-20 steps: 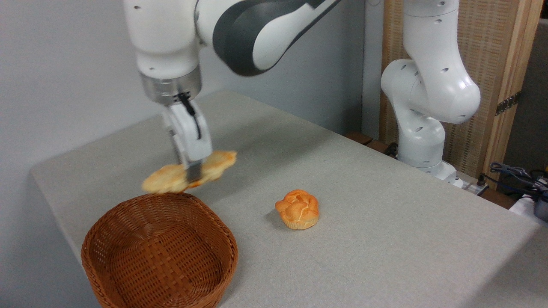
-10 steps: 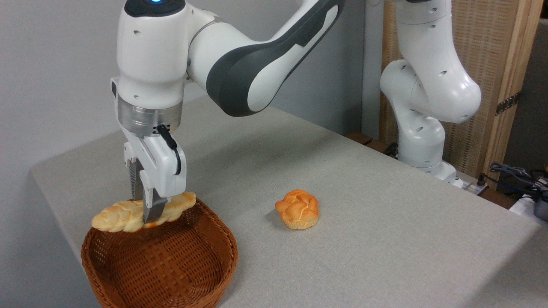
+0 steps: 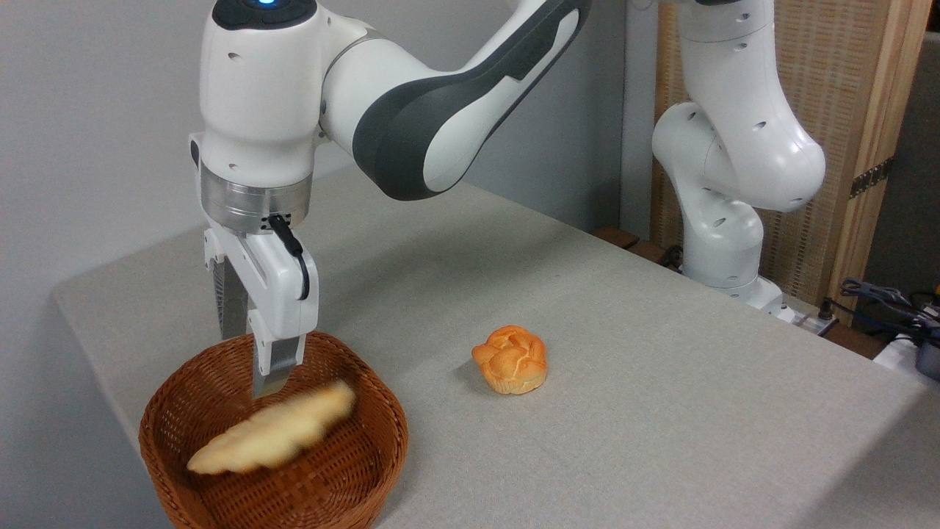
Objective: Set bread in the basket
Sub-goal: 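Open the gripper to release the loaf into the basket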
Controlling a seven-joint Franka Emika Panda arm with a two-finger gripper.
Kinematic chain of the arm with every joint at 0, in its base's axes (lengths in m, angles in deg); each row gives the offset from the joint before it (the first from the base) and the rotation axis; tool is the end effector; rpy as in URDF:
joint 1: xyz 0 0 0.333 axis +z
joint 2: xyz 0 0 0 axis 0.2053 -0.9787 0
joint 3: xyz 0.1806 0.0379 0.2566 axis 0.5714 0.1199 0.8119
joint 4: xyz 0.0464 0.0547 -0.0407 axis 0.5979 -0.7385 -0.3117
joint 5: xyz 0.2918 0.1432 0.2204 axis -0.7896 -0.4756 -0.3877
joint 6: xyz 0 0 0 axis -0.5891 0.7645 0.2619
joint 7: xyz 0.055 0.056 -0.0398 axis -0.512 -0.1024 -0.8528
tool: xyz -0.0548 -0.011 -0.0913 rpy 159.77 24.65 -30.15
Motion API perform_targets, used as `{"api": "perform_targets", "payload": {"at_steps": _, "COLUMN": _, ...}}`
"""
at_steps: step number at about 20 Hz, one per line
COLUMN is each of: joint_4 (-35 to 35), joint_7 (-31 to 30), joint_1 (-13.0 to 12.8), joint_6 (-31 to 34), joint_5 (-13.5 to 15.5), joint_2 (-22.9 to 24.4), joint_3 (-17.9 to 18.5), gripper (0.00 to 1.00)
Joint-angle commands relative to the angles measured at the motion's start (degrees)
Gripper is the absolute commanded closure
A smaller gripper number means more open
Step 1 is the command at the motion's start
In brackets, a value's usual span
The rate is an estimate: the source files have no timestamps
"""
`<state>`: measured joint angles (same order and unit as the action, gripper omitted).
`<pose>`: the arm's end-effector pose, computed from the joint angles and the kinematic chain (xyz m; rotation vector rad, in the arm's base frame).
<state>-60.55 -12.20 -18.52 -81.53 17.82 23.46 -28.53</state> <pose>0.6468 -0.0542 0.5057 2.6386 -1.2140 0.4951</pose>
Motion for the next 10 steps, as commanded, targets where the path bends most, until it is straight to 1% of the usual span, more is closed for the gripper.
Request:
{"api": "perform_targets", "payload": {"at_steps": 1, "joint_4": 0.95, "joint_7": -0.84, "joint_1": 0.16, "joint_6": -0.3, "joint_5": 1.33, "joint_2": 0.22, "joint_3": -0.32, "gripper": 0.0}}
{"api": "perform_targets", "payload": {"at_steps": 2, "joint_4": 1.04, "joint_7": -0.93, "joint_1": 0.16, "joint_6": -0.21, "joint_5": 1.33, "joint_2": 0.48, "joint_3": -0.32, "gripper": 0.0}}
{"api": "perform_targets", "payload": {"at_steps": 4, "joint_4": 1.13, "joint_7": -1.02, "joint_1": 0.16, "joint_6": 0.22, "joint_5": 1.16, "joint_2": 2.58, "joint_3": -0.32, "gripper": 0.0}}
{"api": "perform_targets", "payload": {"at_steps": 5, "joint_4": 1.13, "joint_7": -1.02, "joint_1": 0.16, "joint_6": 1.88, "joint_5": 0.63, "joint_2": 3.81, "joint_3": -0.23, "gripper": 0.0}}
{"api": "perform_targets", "payload": {"at_steps": 7, "joint_4": 1.13, "joint_7": -0.85, "joint_1": 0.51, "joint_6": 8.72, "joint_5": 0.37, "joint_2": 6.27, "joint_3": 0.21, "gripper": 0.0}}
{"api": "perform_targets", "payload": {"at_steps": 8, "joint_4": 1.13, "joint_7": -0.93, "joint_1": 1.12, "joint_6": 11.54, "joint_5": -0.24, "joint_2": 7.59, "joint_3": 0.12, "gripper": 0.0}}
{"api": "perform_targets", "payload": {"at_steps": 9, "joint_4": 1.04, "joint_7": -0.93, "joint_1": 1.22, "joint_6": 14.17, "joint_5": -1.56, "joint_2": 8.39, "joint_3": -0.05, "gripper": 0.0}}
{"api": "perform_targets", "payload": {"at_steps": 10, "joint_4": 0.95, "joint_7": -1.19, "joint_1": 1.22, "joint_6": 16.99, "joint_5": -3.74, "joint_2": 9.18, "joint_3": -0.23, "gripper": 0.0}}
